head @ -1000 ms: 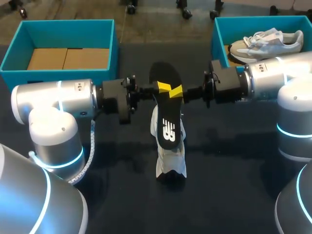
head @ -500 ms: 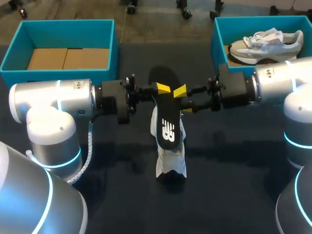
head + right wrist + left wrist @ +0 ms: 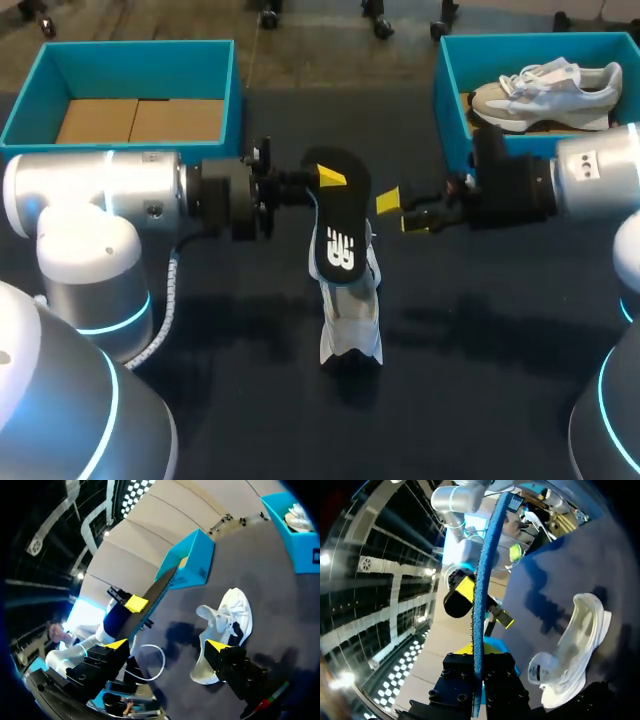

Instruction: Take the shoe out of the shoebox, open the shoe tongue, remove and reinsert the insole, then place the shoe into the shoebox

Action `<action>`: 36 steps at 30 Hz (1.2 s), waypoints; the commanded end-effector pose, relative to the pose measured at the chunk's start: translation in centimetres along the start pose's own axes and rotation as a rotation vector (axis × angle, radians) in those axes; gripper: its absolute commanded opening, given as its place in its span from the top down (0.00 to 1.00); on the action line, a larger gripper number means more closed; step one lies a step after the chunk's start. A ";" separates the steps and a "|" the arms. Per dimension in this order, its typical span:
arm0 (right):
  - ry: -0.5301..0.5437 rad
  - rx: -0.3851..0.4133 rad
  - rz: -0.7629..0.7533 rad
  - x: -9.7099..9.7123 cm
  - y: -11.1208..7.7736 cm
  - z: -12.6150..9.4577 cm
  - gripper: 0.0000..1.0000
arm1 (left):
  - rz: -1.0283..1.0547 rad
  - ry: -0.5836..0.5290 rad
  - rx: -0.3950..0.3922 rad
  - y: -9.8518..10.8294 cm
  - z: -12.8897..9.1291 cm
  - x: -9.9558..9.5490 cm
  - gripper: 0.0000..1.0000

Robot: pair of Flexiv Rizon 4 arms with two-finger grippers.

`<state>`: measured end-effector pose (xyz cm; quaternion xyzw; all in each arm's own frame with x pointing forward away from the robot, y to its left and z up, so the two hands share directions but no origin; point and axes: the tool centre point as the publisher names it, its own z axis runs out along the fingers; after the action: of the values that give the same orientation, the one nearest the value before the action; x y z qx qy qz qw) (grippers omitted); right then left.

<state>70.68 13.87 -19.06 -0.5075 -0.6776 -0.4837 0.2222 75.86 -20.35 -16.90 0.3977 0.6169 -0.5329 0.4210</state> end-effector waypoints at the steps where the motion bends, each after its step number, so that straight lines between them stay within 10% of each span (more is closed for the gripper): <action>1: -0.033 0.016 -0.087 0.4 -0.5 -1.0 0.00 | -0.060 0.033 0.012 -0.9 -0.3 -0.6 1.00; 21: -0.048 0.240 -0.501 1.5 -0.2 -1.9 0.00 | -0.236 0.077 0.045 -3.0 -1.0 -1.0 1.00; 36: -0.048 0.240 -0.501 1.5 -0.2 -1.9 0.00 | -0.314 0.104 0.060 -4.2 -1.2 -1.6 1.00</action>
<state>69.49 12.71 -16.98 -0.3049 -0.8392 -0.4285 0.1385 72.58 -19.94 -14.54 0.3358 0.6701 -0.5938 0.2925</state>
